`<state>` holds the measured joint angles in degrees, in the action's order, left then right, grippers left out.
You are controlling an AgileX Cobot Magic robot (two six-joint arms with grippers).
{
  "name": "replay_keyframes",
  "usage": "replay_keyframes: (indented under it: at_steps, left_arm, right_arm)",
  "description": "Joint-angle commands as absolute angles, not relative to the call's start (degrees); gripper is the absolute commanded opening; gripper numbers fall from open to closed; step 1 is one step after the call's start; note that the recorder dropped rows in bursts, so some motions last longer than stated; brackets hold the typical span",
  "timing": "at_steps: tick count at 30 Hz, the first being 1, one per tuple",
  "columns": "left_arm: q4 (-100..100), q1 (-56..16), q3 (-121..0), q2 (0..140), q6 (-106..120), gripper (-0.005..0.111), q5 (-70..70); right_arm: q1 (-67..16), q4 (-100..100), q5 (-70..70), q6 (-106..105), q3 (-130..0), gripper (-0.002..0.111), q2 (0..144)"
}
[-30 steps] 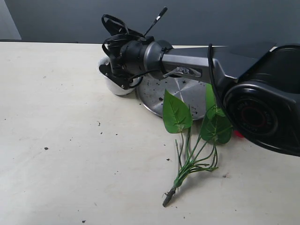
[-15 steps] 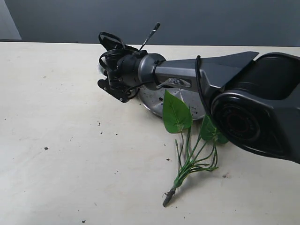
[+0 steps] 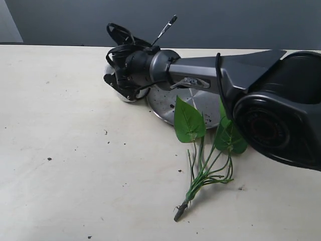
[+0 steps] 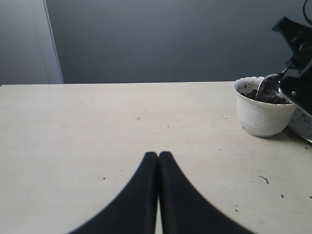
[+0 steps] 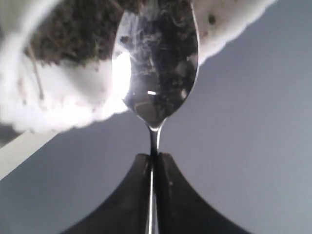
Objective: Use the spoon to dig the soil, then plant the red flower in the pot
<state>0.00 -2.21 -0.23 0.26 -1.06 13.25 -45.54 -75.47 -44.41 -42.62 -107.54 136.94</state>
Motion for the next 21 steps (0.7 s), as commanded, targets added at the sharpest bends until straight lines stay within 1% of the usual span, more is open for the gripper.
replay_keyframes:
  at_steps: [1,3,7,14,17,21]
  left_arm:
    - [-0.37,-2.48,0.0,0.0,-1.08,0.001,13.28]
    - [-0.37,-2.48,0.0,0.0,-1.08,0.001,13.28]
    - [-0.37,-2.48,0.0,0.0,-1.08,0.001,13.28]
    - [-0.37,-2.48,0.0,0.0,-1.08,0.001,13.28]
    - [-0.37,-2.48,0.0,0.0,-1.08,0.001,13.28]
    - [-0.37,-2.48,0.0,0.0,-1.08,0.001,13.28]
  right_arm:
    - [-44.56,-76.1,-46.9,-40.04,-107.71,0.0,135.11]
    - [-44.45,-75.7,-47.74,-35.89,-107.71,0.0,134.72]
    - [-44.33,-71.88,-49.8,-19.82,-107.71,0.0,133.36]
    - [-42.35,-46.93,-54.08,-7.9,-107.71,0.0,129.19]
    - [-40.49,-38.42,-55.44,-2.55,-107.71,0.0,127.22]
    - [-36.5,-30.47,-56.25,-1.18,-107.71,0.0,125.5]
